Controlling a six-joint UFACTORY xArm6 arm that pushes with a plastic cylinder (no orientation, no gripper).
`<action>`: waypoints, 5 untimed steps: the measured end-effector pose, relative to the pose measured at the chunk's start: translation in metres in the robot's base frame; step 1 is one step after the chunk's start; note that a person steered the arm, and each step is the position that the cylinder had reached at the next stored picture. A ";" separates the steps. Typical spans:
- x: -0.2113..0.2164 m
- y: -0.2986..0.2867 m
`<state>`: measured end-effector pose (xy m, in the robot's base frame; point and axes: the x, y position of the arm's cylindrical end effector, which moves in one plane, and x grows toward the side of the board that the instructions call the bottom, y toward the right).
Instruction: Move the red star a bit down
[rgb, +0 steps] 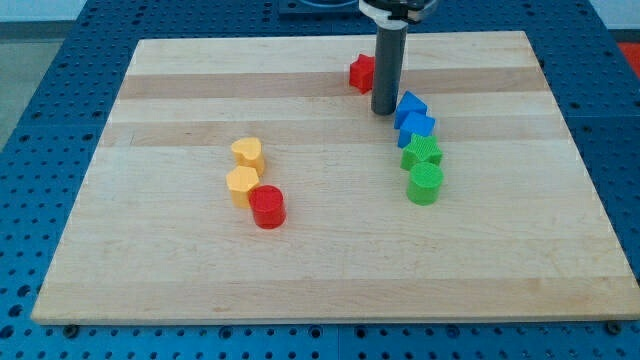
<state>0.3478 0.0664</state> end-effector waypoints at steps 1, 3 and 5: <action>-0.001 0.000; -0.002 0.000; -0.012 0.000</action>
<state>0.3356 0.0664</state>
